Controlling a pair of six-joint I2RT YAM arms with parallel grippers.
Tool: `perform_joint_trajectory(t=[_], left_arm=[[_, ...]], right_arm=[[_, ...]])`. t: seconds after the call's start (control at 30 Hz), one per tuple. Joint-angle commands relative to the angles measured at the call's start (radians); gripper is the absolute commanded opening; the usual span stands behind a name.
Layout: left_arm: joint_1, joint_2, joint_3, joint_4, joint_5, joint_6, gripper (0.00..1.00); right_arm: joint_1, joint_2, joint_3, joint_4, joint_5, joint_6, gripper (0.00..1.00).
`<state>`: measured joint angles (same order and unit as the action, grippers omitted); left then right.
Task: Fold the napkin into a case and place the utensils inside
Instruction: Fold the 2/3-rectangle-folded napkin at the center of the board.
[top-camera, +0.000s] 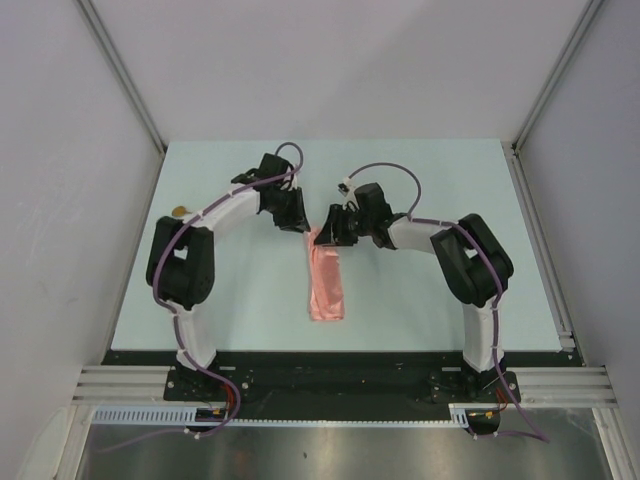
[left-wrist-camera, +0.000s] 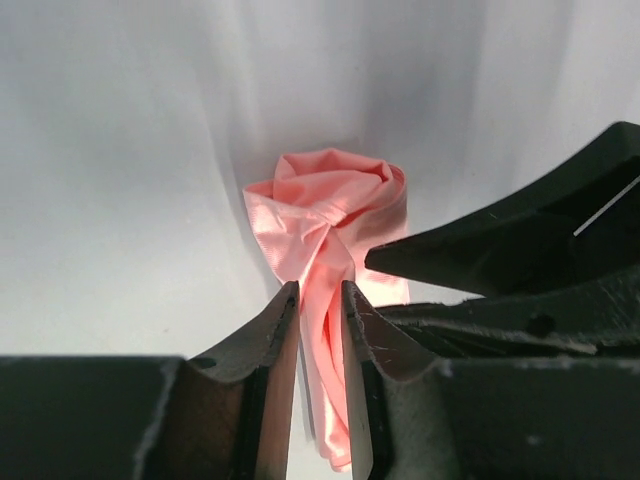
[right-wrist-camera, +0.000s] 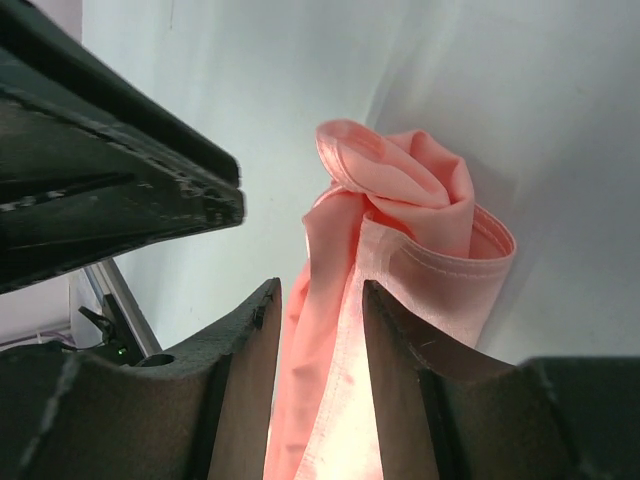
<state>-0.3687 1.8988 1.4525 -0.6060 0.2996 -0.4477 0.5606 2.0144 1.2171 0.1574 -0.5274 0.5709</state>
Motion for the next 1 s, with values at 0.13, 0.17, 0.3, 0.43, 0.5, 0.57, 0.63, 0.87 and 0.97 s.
perform_joint_trajectory(t=[0.13, 0.17, 0.3, 0.43, 0.5, 0.57, 0.63, 0.87, 0.97], left_arm=[[-0.013, 0.103, 0.107, -0.024, -0.023, 0.033, 0.27], [-0.018, 0.106, 0.112, -0.028, -0.028, 0.035, 0.27], [-0.024, 0.120, 0.106, -0.024, -0.027, 0.035, 0.25], [-0.035, 0.125, 0.100, -0.023, -0.027, 0.037, 0.27], [-0.039, 0.131, 0.101, -0.026, -0.034, 0.037, 0.27], [-0.042, 0.137, 0.104, -0.025, -0.040, 0.037, 0.27], [-0.045, 0.149, 0.114, -0.035, -0.051, 0.040, 0.25], [-0.058, 0.184, 0.163, -0.060, -0.079, 0.043, 0.00], [-0.078, 0.158, 0.141, -0.029, -0.073, 0.040, 0.00]], right_arm=[[0.001, 0.050, 0.059, 0.021, 0.018, -0.013, 0.41], [-0.001, 0.052, 0.059, 0.021, 0.021, -0.016, 0.41], [0.001, 0.069, 0.061, 0.027, 0.024, -0.014, 0.38], [0.001, 0.081, 0.062, 0.037, 0.026, -0.005, 0.31], [0.001, 0.081, 0.062, 0.045, 0.030, 0.001, 0.29], [0.001, 0.084, 0.064, 0.050, 0.036, 0.009, 0.26], [-0.002, 0.089, 0.064, 0.056, 0.030, 0.023, 0.24], [-0.008, 0.115, 0.058, 0.113, -0.005, 0.075, 0.16], [-0.010, 0.124, 0.059, 0.126, -0.011, 0.092, 0.13]])
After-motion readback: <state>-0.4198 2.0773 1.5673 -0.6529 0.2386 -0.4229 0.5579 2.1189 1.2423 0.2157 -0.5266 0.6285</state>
